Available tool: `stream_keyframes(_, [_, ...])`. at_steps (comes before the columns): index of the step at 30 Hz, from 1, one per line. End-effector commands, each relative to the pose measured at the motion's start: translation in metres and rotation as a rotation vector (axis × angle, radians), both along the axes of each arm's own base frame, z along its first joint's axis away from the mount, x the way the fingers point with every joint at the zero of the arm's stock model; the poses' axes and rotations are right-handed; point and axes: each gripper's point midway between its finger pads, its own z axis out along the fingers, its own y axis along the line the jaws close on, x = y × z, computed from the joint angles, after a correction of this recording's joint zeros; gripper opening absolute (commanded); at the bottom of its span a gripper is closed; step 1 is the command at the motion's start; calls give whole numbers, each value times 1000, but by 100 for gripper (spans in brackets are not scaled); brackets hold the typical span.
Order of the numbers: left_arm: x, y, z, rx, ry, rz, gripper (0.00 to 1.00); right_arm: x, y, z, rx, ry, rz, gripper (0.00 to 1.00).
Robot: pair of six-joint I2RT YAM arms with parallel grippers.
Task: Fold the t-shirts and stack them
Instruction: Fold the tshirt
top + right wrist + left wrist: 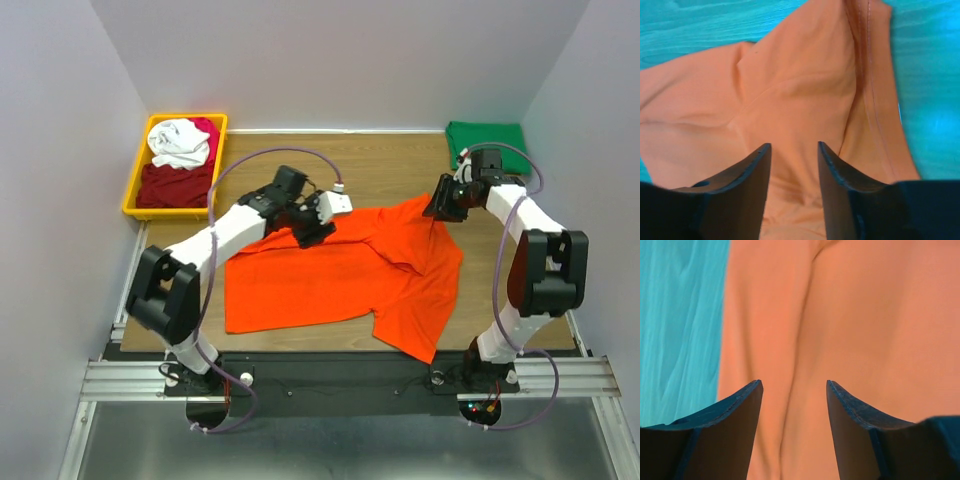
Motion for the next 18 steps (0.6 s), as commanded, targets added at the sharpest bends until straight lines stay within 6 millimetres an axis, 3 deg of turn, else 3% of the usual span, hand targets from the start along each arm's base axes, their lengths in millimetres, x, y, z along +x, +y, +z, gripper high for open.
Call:
stream_keyframes(1, [-9,-56,-6,-88,92,-38,63,20,7,16,21,-111,114,46])
stream_keyframes(3, [-13,-81,-6,-154,151,-76,60,6,20,17,54,-114,184,45])
stream_keyframes(7, [-13,-108,-8,-230,267,-79,50,-27,20,9,-47,-140,395,45])
stream_keyframes(10, [-12,-110,-15,-243,299,-63,50,-53,14,4,-160,-141,548,45])
stream_keyframes(11, [-13,-109,-20,-242,308,-50,50,-62,21,2,-201,-150,615,47])
stream_keyframes(13, [-14,-105,-21,-243,311,-32,51,-82,12,-12,-336,-148,720,50])
stream_keyframes(18, [-15,-90,-33,-228,339,26,55,-107,28,-28,-485,-162,854,56])
